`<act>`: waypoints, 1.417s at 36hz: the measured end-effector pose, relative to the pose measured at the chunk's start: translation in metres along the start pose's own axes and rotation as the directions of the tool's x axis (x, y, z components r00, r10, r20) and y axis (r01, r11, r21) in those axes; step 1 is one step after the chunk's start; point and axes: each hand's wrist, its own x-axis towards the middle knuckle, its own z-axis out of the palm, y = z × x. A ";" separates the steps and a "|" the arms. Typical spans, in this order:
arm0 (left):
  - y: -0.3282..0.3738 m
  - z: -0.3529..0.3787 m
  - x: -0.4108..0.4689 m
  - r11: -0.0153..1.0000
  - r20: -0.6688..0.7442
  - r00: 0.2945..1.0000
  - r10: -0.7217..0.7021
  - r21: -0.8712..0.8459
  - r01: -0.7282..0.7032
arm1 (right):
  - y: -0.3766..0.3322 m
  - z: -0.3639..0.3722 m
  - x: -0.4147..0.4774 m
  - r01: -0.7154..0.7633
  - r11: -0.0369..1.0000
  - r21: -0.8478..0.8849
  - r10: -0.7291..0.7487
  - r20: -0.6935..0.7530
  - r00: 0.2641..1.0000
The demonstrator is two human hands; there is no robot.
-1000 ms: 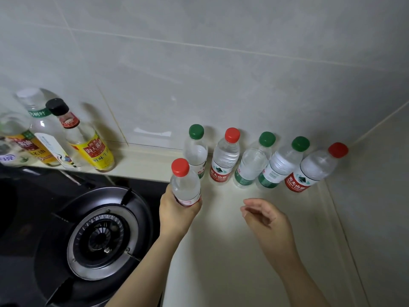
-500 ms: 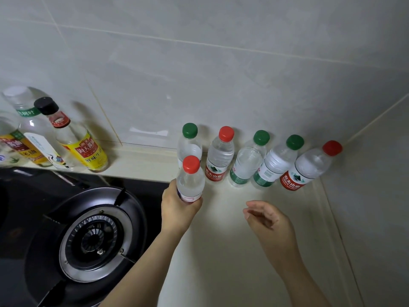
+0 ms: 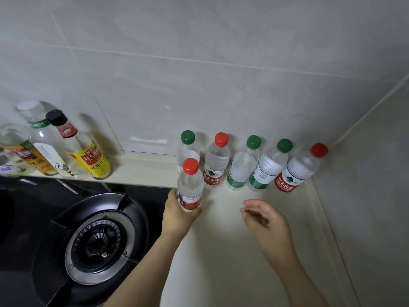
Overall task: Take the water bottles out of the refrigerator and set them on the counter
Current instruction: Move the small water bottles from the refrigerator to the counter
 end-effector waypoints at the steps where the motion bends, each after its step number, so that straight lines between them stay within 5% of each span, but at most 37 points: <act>1: 0.000 -0.002 -0.004 1.000 0.018 1.000 -0.020 0.016 0.020 | -0.002 -0.001 -0.002 0.003 1.000 0.006 -0.003 -0.001 1.000; 8: 0.002 -0.019 -0.046 0.999 0.035 0.999 -0.034 0.002 0.034 | -0.021 -0.007 -0.023 0.049 0.999 -0.015 -0.049 -0.008 0.999; 20: 0.036 -0.071 -0.151 0.951 -0.063 0.974 0.218 -0.210 -0.227 | -0.059 -0.001 -0.085 0.146 0.989 0.007 -0.147 0.050 0.988; 32: 0.045 -0.108 -0.244 0.930 -0.378 0.906 0.192 -0.225 -0.291 | -0.103 0.016 -0.124 0.245 0.964 0.101 -0.265 0.387 0.883; 42: 0.008 -0.174 -0.377 0.961 -0.725 0.685 0.066 -0.139 -0.239 | -0.129 0.081 -0.227 0.278 0.942 0.189 -0.323 0.737 0.594; 51: -0.037 -0.231 -0.521 0.954 -0.914 0.405 -0.026 -0.144 -0.264 | -0.149 0.129 -0.374 0.335 0.890 0.309 -0.392 0.894 0.216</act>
